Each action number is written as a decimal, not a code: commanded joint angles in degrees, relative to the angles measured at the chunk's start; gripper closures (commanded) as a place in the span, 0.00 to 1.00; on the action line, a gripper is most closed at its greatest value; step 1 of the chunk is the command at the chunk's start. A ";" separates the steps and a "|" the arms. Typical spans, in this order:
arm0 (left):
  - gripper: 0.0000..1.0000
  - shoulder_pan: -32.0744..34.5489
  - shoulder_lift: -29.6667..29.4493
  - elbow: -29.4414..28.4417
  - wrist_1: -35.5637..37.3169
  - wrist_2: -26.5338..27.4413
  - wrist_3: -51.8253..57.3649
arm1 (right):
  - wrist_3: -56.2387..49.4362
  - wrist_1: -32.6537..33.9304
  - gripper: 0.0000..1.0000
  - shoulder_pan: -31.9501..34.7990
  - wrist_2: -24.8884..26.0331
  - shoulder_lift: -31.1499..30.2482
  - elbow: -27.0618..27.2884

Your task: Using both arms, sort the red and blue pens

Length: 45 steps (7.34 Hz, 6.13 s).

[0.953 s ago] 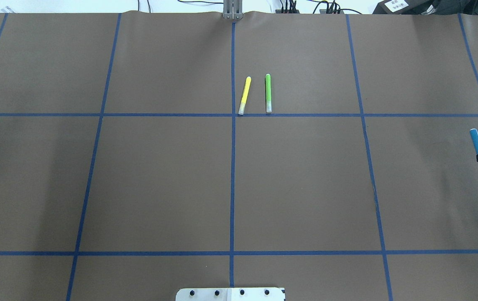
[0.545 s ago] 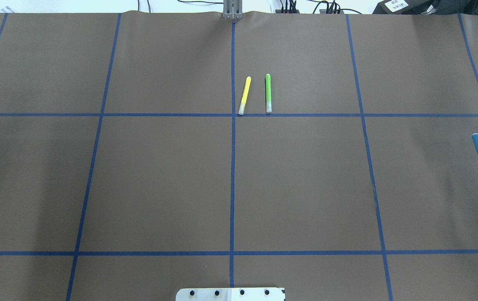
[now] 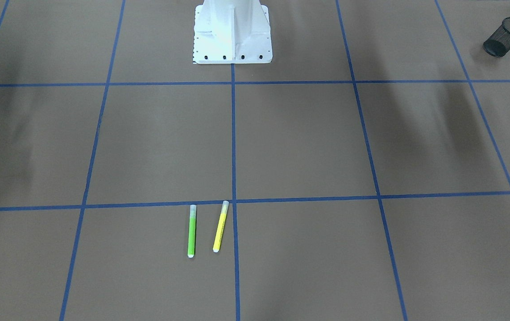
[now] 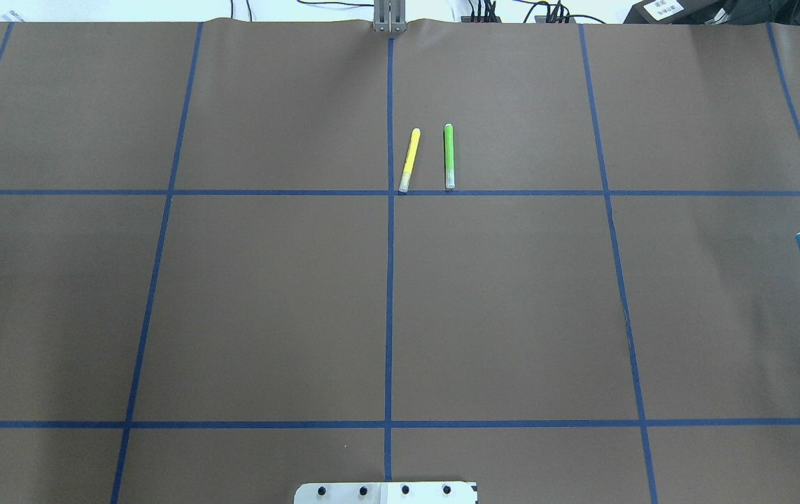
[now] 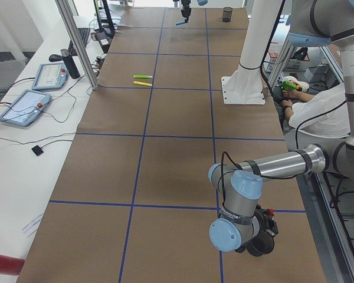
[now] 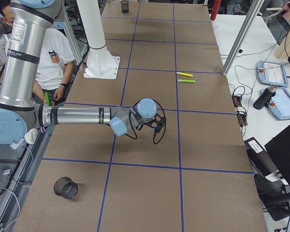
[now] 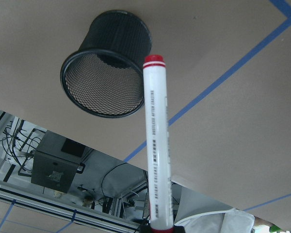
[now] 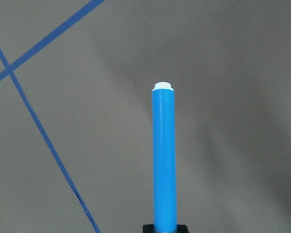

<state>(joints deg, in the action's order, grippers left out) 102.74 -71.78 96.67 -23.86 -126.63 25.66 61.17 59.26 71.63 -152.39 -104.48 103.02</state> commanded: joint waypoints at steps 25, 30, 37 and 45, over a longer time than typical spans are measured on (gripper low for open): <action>0.00 -2.54 -16.10 -15.46 -36.34 -21.02 -3.24 | -1.48 -5.73 1.00 1.58 4.26 -11.89 -2.29; 0.00 -4.81 -23.40 -15.20 -43.69 -21.11 -4.64 | -19.88 -5.20 1.00 9.47 19.56 -10.84 -8.78; 0.00 -7.64 -26.40 -15.73 -53.83 -21.11 -15.11 | -61.82 12.93 1.00 25.80 23.97 -10.23 -13.91; 0.00 -9.14 -26.31 -17.31 -53.65 -23.66 -15.20 | -90.23 58.45 1.00 37.52 31.43 -9.69 -7.06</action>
<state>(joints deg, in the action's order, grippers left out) 93.71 -98.11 79.45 -77.55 -150.25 10.46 -24.25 108.48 107.04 -123.44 -114.33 93.73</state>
